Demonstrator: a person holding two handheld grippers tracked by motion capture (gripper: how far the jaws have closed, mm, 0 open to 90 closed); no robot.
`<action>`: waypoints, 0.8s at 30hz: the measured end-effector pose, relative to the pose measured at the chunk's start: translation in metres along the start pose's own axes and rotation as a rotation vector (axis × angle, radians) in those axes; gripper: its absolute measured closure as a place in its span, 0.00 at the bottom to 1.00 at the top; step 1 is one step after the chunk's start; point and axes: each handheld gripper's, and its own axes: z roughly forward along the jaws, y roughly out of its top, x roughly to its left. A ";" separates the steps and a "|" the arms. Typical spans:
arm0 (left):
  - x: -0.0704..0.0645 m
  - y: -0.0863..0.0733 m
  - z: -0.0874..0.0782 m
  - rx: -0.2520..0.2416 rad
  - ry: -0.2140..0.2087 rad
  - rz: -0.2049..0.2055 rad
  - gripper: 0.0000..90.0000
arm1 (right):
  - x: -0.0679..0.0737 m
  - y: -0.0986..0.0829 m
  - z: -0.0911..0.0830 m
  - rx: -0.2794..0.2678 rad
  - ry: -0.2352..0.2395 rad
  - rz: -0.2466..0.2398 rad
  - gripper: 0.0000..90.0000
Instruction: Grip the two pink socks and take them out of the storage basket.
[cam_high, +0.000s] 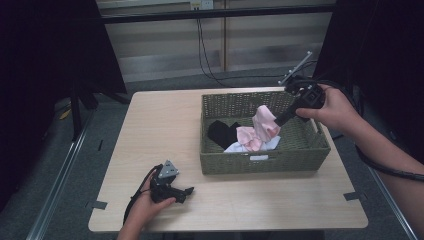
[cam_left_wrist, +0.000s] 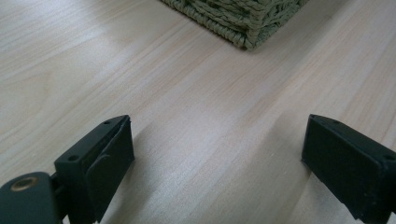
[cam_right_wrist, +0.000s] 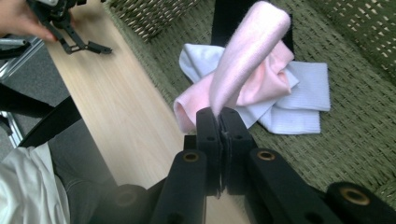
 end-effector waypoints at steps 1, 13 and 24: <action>0.000 0.000 0.000 0.000 0.000 0.000 0.09 | 0.001 -0.001 -0.001 -0.001 0.002 0.003 0.98; 0.000 0.000 0.000 0.000 0.000 0.000 0.09 | 0.014 -0.008 -0.009 0.009 0.017 -0.038 0.98; 0.000 0.000 0.000 0.001 0.000 0.000 0.09 | 0.028 -0.015 -0.016 -0.008 0.042 -0.070 0.98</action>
